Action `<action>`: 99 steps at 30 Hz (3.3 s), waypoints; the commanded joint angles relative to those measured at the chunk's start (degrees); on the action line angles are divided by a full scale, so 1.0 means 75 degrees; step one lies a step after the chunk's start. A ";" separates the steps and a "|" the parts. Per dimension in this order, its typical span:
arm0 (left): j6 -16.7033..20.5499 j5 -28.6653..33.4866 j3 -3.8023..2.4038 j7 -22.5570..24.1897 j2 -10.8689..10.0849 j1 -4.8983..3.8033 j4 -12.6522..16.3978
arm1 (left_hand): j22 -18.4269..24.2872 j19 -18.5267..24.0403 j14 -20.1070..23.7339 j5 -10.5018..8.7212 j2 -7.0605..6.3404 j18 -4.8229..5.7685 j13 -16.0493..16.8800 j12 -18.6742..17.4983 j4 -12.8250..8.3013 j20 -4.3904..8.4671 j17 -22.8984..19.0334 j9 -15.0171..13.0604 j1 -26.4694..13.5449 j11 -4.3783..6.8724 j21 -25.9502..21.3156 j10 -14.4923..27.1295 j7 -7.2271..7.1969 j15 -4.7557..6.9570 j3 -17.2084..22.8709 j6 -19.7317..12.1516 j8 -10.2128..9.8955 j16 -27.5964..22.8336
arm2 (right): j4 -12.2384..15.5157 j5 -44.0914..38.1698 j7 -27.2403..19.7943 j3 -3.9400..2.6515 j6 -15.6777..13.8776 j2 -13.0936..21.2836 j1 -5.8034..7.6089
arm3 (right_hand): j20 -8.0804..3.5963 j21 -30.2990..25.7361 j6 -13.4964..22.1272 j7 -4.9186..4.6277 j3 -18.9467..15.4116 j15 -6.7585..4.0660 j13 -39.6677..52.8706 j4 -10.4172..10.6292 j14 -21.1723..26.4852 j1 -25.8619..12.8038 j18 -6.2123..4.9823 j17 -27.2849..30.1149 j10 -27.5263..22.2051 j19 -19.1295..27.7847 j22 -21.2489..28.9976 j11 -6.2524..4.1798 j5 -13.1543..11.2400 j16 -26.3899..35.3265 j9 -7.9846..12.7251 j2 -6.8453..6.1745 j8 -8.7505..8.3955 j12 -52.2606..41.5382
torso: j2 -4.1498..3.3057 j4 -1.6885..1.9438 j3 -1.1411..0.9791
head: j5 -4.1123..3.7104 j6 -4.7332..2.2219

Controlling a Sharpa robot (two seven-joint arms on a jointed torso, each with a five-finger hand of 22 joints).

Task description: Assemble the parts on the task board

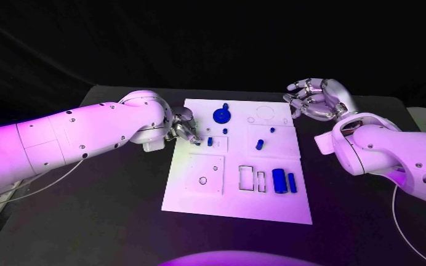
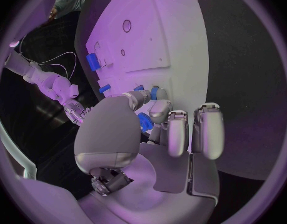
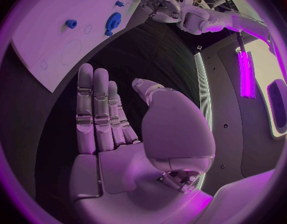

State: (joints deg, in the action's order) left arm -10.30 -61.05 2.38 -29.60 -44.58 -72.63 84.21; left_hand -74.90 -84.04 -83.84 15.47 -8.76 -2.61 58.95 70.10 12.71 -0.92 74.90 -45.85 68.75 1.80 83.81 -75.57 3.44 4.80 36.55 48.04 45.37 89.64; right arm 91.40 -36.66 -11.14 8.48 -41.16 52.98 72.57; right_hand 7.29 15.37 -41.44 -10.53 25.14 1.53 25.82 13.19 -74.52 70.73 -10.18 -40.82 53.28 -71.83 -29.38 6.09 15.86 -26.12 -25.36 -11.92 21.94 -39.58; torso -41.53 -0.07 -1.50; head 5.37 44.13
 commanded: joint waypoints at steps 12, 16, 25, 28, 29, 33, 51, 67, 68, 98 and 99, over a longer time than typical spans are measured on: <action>-0.0469 0.0162 -0.0031 0.0026 0.0194 -0.0151 -0.0223 | -0.0499 -0.0131 -0.0822 0.0028 0.0042 0.0012 -0.0001 0.0018 -0.0958 0.0048 0.2013 -0.0013 -0.0009 0.0020 0.0038 -0.0051 -0.0166 0.0047 0.0988 0.0098 0.0044 0.0049 | -0.0011 -0.0039 -0.0070 -0.0001 0.0028 -0.0031 -0.0006 | 0.0004 -0.0044 -0.0017 -0.0041 0.0012 0.0014 -0.0008 0.0035 -0.0058 0.0007 -0.0028 -0.0008 -0.0052 -0.0039 0.0008 0.0009 0.0041 0.0046 0.0008 0.0091 0.0035 0.0033 | -0.0012 0.0010 -0.0003 | -0.0031 0.0012; -0.0549 0.0082 -0.0033 0.0024 0.0231 -0.0173 -0.0259 | -0.0499 -0.0131 -0.0822 0.0028 0.0042 0.0012 -0.0001 0.0018 -0.0958 0.0048 0.2013 -0.0013 -0.0009 0.0020 0.0038 -0.0051 -0.0166 0.0047 0.0988 0.0098 0.0044 0.0049 | -0.0008 -0.0039 -0.0071 -0.0001 0.0028 -0.0032 -0.0007 | 0.0004 -0.0044 -0.0017 -0.0041 0.0012 0.0014 -0.0008 0.0035 -0.0058 0.0007 -0.0028 -0.0008 -0.0052 -0.0039 0.0008 0.0009 0.0041 0.0046 0.0008 0.0091 0.0035 0.0033 | -0.0006 0.0000 -0.0004 | -0.0019 0.0034; -0.0827 -0.0095 -0.0033 0.0009 0.0290 -0.0192 -0.0319 | -0.0513 -0.0137 -0.0822 0.0026 0.0022 0.0015 0.0009 0.0025 -0.0991 0.0048 0.2013 -0.0015 -0.0014 0.0019 0.0045 -0.0055 -0.0165 0.0046 0.1008 0.0085 0.0055 0.0049 | -0.0010 -0.0039 -0.0070 -0.0001 0.0032 -0.0031 -0.0007 | 0.0004 -0.0044 -0.0017 -0.0041 0.0012 0.0014 -0.0008 0.0035 -0.0058 0.0007 -0.0028 -0.0008 -0.0052 -0.0039 0.0008 0.0009 0.0041 0.0046 0.0008 0.0091 0.0035 0.0033 | 0.0003 0.0012 0.0007 | -0.0023 0.0062; -0.0918 -0.0110 -0.0033 0.0005 0.0293 -0.0193 -0.0328 | -0.0514 -0.0137 -0.0822 0.0026 0.0016 0.0015 0.0009 0.0026 -0.1003 0.0048 0.2013 -0.0015 -0.0015 0.0018 0.0045 -0.0055 -0.0165 0.0046 0.1016 0.0081 0.0058 0.0049 | -0.0011 -0.0039 -0.0070 -0.0001 0.0033 -0.0031 -0.0007 | 0.0005 -0.0067 -0.0015 -0.0043 0.0008 0.0014 -0.0047 0.0032 -0.0070 0.0021 -0.0029 -0.0035 -0.0041 -0.0054 0.0041 0.0010 0.0060 0.0085 0.0016 0.0093 0.0042 0.0042 | 0.0005 0.0012 0.0009 | -0.0021 0.0072; -0.0940 -0.0113 -0.0033 0.0004 0.0295 -0.0194 -0.0334 | -0.0514 -0.0137 -0.0822 0.0026 0.0016 0.0015 0.0009 0.0026 -0.1003 0.0048 0.2013 -0.0015 -0.0015 0.0018 0.0045 -0.0055 -0.0165 0.0046 0.1016 0.0081 0.0058 0.0049 | -0.0012 -0.0039 -0.0070 -0.0001 0.0033 -0.0031 -0.0007 | 0.0005 -0.0067 -0.0015 -0.0043 0.0008 0.0014 -0.0047 0.0032 -0.0070 0.0021 -0.0029 -0.0035 -0.0041 -0.0054 0.0041 0.0010 0.0060 0.0085 0.0016 0.0093 0.0042 0.0042 | 0.0004 0.0012 0.0011 | -0.0022 0.0073; -0.0949 -0.0128 -0.0032 0.0002 0.0306 -0.0194 -0.0366 | -0.0514 -0.0137 -0.0822 0.0026 0.0016 0.0015 0.0009 0.0026 -0.1003 0.0048 0.2013 -0.0015 -0.0015 0.0018 0.0045 -0.0055 -0.0165 0.0046 0.1016 0.0081 0.0058 0.0049 | -0.0012 -0.0039 -0.0074 -0.0001 0.0031 -0.0034 -0.0008 | 0.0005 -0.0067 -0.0015 -0.0043 0.0008 0.0014 -0.0047 0.0032 -0.0070 0.0021 -0.0029 -0.0035 -0.0041 -0.0054 0.0041 0.0010 0.0060 0.0085 0.0016 0.0093 0.0042 0.0042 | 0.0003 0.0018 0.0012 | -0.0026 0.0068; -0.0791 -0.0169 -0.0030 0.0009 0.0381 -0.0191 -0.0425 | -0.0514 -0.0137 -0.0822 0.0026 0.0016 0.0015 0.0009 0.0026 -0.1003 0.0048 0.2013 -0.0015 -0.0015 0.0018 0.0045 -0.0055 -0.0165 0.0046 0.1016 0.0081 0.0058 0.0049 | -0.0010 -0.0039 -0.0084 -0.0001 0.0029 -0.0038 -0.0016 | 0.0005 -0.0067 -0.0015 -0.0043 0.0008 0.0014 -0.0047 0.0032 -0.0070 0.0021 -0.0029 -0.0035 -0.0041 -0.0054 0.0041 0.0010 0.0060 0.0085 0.0016 0.0093 0.0042 0.0042 | 0.0002 0.0011 0.0002 | -0.0019 0.0096; -0.1026 -0.0158 -0.0025 -0.0008 0.0344 -0.0190 -0.0419 | -0.0524 -0.0139 -0.0822 0.0026 0.0001 0.0017 0.0014 0.0030 -0.1050 0.0049 0.2013 -0.0014 -0.0028 0.0015 0.0050 -0.0059 -0.0161 0.0043 0.1059 0.0069 0.0075 0.0049 | -0.0013 -0.0039 -0.0082 -0.0001 0.0037 -0.0031 -0.0018 | 0.0005 -0.0067 -0.0015 -0.0043 0.0008 0.0014 -0.0047 0.0032 -0.0070 0.0021 -0.0029 -0.0035 -0.0041 -0.0054 0.0041 0.0010 0.0060 0.0085 0.0016 0.0093 0.0042 0.0042 | 0.0003 0.0006 0.0004 | -0.0027 0.0096; -0.1027 -0.0158 -0.0024 -0.0009 0.0340 -0.0190 -0.0417 | -0.0525 -0.0140 -0.0822 0.0027 0.0000 0.0018 0.0015 0.0031 -0.1053 0.0049 0.2013 -0.0014 -0.0028 0.0015 0.0050 -0.0059 -0.0161 0.0043 0.1061 0.0068 0.0076 0.0049 | -0.0014 -0.0039 -0.0079 -0.0001 0.0043 -0.0030 -0.0018 | 0.0005 -0.0067 -0.0015 -0.0043 0.0008 0.0014 -0.0047 0.0032 -0.0070 0.0021 -0.0029 -0.0035 -0.0041 -0.0054 0.0041 0.0010 0.0060 0.0085 0.0016 0.0093 0.0042 0.0042 | 0.0001 0.0007 0.0004 | -0.0028 0.0095; -0.1043 -0.0156 -0.0002 -0.0034 0.0404 -0.0184 -0.0425 | -0.0529 -0.0141 -0.0822 0.0033 -0.0005 0.0018 0.0021 0.0035 -0.1087 0.0049 0.2013 -0.0013 -0.0037 0.0014 0.0052 -0.0064 -0.0158 0.0041 0.1104 0.0064 0.0089 0.0049 | -0.0028 -0.0037 -0.0078 -0.0001 0.0063 -0.0039 -0.0025 | 0.0004 -0.0086 -0.0017 -0.0042 -0.0001 0.0013 -0.0083 0.0034 -0.0087 0.0026 -0.0030 -0.0062 -0.0027 -0.0073 0.0072 0.0010 0.0065 0.0119 0.0024 0.0093 0.0051 0.0047 | 0.0005 0.0007 0.0006 | -0.0024 0.0146; -0.1055 -0.0157 -0.0001 -0.0036 0.0405 -0.0184 -0.0425 | -0.0529 -0.0141 -0.0822 0.0033 -0.0005 0.0018 0.0021 0.0035 -0.1087 0.0049 0.2013 -0.0013 -0.0037 0.0014 0.0052 -0.0064 -0.0158 0.0041 0.1104 0.0064 0.0089 0.0049 | -0.0028 -0.0036 -0.0079 -0.0001 0.0064 -0.0039 -0.0025 | 0.0004 -0.0086 -0.0017 -0.0042 -0.0001 0.0013 -0.0083 0.0034 -0.0087 0.0026 -0.0030 -0.0062 -0.0027 -0.0073 0.0072 0.0010 0.0065 0.0119 0.0024 0.0093 0.0051 0.0047 | 0.0004 0.0009 0.0005 | -0.0027 0.0149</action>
State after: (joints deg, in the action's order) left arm -17.00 -62.27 2.31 -29.99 -41.77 -74.05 80.88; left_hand -74.90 -84.04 -83.84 15.51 -9.12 -2.61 59.01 70.07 12.71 -0.93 74.92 -45.98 68.38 1.80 84.04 -75.56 3.37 4.80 36.55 47.97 45.83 89.64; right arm 91.17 -36.65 -11.21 8.47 -41.14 52.73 72.42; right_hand 7.29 15.09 -41.40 -10.49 25.14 1.73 25.25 13.19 -74.72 70.96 -10.18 -41.22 53.35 -71.83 -28.89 6.16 16.10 -25.45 -25.24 -11.68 21.94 -39.58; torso -41.51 -0.01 -1.45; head 5.22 45.19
